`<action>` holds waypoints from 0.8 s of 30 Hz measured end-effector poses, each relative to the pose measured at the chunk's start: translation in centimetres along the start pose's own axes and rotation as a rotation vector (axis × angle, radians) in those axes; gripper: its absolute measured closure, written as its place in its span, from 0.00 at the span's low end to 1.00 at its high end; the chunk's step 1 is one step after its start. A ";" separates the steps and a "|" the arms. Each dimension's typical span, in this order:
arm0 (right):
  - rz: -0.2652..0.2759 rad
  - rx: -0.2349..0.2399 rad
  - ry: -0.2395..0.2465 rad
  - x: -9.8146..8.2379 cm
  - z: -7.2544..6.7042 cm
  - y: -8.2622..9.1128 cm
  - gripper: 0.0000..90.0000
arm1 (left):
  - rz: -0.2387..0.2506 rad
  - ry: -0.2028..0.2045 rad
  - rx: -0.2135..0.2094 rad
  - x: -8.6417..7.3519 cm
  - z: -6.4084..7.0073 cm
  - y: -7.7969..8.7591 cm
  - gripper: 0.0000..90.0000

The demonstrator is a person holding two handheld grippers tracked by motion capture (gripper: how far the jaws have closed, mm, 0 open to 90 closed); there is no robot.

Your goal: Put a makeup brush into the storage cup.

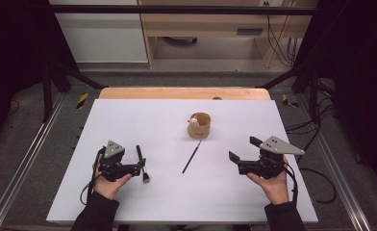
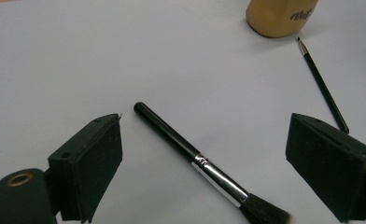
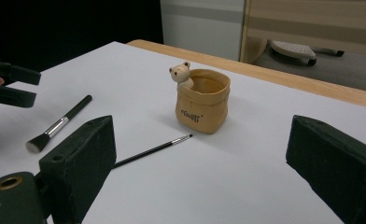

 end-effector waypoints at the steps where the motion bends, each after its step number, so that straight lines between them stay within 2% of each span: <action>1: 0.000 0.001 -0.001 0.0 0.0 0.0 0.10 | 0.000 0.000 0.000 0.0 0.0 0.0 0.12; 5: 0.002 0.002 -0.001 0.0 0.0 0.0 0.10 | -0.054 -0.024 0.013 -0.8 0.4 -1.5 0.14; 11: 0.002 0.003 -0.002 0.0 0.0 0.0 0.10 | -0.094 -0.011 0.025 -1.3 0.5 -2.6 0.21; 14: 0.000 0.003 -0.002 0.0 0.0 0.0 0.10 | -0.119 -0.018 0.030 -1.7 0.6 -3.0 0.23; 15: -0.001 0.004 -0.003 0.0 0.0 0.0 0.10 | -0.132 -0.017 0.028 -1.9 0.7 -3.2 0.30; 19: 0.003 0.005 -0.003 0.0 0.0 0.1 0.10 | -0.155 -0.008 0.017 -2.2 0.8 -3.4 0.40; 24: 0.003 0.003 -0.004 0.0 0.0 0.1 0.10 | -0.197 0.000 0.010 -2.7 0.9 -3.7 0.48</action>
Point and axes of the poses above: each handheld gripper's, and its own axes: y roughly backward along the jaws, x roughly out of its top, z roughly to its right, the point moved 7 cm from there along -y, roughly forward along the jaws
